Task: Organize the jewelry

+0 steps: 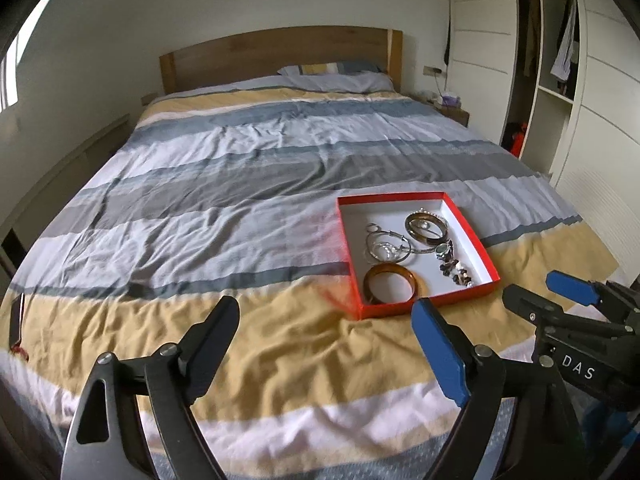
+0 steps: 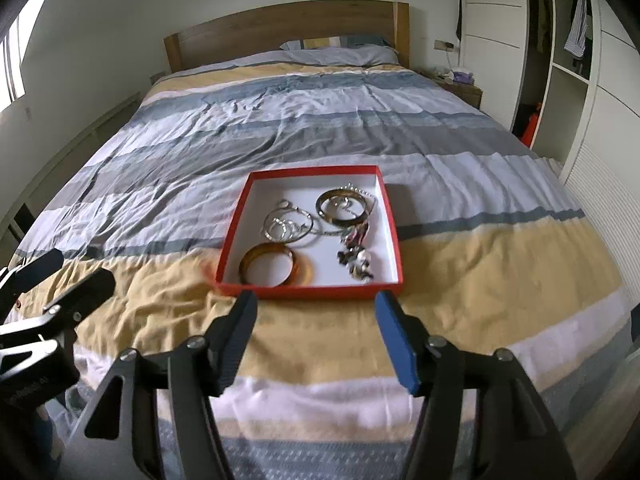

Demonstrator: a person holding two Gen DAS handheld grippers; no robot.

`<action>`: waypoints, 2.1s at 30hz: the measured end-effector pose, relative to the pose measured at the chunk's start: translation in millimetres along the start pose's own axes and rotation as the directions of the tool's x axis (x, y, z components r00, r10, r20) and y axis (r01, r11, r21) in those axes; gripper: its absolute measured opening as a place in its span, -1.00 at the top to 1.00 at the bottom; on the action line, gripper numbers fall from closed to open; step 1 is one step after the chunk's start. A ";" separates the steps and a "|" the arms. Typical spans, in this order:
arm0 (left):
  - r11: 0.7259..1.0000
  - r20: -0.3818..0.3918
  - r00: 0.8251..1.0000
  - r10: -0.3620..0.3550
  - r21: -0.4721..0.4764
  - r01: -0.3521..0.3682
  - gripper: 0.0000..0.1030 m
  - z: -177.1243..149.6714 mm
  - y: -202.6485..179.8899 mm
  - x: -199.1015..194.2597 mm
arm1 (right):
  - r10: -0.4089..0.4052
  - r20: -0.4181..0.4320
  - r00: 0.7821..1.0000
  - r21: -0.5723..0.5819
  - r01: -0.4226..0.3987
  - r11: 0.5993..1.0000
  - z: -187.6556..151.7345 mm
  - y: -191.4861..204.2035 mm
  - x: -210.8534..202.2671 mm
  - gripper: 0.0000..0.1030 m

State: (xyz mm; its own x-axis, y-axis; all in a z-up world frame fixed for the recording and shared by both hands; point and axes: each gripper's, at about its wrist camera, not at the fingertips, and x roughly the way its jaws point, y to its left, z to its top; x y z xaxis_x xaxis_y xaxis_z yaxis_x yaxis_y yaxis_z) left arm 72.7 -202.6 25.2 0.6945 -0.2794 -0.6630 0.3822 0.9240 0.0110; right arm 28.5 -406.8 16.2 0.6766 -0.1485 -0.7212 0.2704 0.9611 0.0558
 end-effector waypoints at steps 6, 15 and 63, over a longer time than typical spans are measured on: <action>0.999 0.020 1.000 0.022 -0.032 -0.021 -0.81 -18.7 21.8 -28.9 | -0.010 0.025 1.000 -0.001 0.010 1.000 -20.1 16.2 -25.7 -0.30; 0.996 0.066 0.995 0.070 -0.063 -0.066 -0.88 -39.8 50.8 -71.4 | -0.027 0.069 0.997 -0.016 0.028 0.999 -35.7 43.6 -60.7 -0.31; 0.965 0.215 0.947 0.240 -0.157 -0.209 -0.99 -94.3 80.4 -190.5 | -0.002 0.267 0.964 -0.104 0.031 0.994 -75.3 92.0 -165.4 -0.31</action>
State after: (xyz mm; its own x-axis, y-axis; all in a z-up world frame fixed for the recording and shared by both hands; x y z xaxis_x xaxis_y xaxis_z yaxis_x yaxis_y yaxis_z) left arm -86.4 -50.5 81.8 0.8802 -0.0984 -0.4644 0.1277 0.9913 0.0320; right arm -110.1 -276.3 88.7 0.8341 -0.2073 -0.5113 0.2186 0.9750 -0.0386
